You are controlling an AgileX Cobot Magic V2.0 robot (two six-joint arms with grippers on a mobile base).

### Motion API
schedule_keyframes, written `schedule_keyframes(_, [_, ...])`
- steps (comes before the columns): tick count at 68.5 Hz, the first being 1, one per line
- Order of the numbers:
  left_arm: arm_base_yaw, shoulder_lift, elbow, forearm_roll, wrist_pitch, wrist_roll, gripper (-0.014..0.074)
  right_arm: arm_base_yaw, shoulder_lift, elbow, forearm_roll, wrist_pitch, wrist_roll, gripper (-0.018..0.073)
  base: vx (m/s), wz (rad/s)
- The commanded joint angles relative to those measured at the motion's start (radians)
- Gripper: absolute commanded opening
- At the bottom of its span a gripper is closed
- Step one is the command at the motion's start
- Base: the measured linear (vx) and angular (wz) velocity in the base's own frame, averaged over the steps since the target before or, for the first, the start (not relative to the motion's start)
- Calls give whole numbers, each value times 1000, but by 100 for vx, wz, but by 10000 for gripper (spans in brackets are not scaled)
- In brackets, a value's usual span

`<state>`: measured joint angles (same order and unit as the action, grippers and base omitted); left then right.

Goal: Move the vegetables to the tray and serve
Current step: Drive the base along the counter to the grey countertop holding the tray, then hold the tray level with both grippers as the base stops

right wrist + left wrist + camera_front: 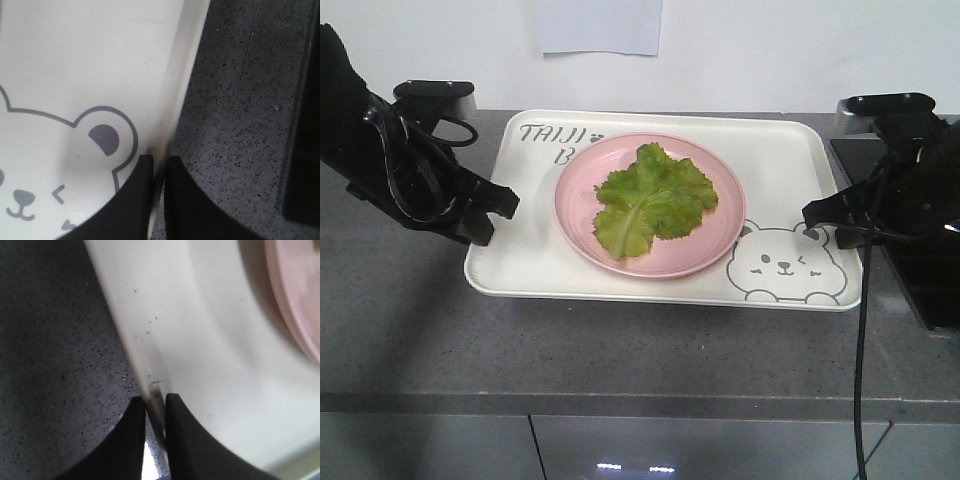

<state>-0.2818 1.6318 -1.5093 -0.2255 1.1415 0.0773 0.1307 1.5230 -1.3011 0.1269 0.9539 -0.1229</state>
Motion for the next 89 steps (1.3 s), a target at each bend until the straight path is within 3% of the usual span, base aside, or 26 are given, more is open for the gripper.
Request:
schedule_keyframes(1, [-26, -54, -30, -139, -81, 30, -6, 17, -43, -29, 92, -42, -58, -6, 8, -5])
schedule_keyframes(89, [-26, -54, -30, -139, -81, 30, -6, 17, -43, -29, 92, -42, -58, -6, 6, -2])
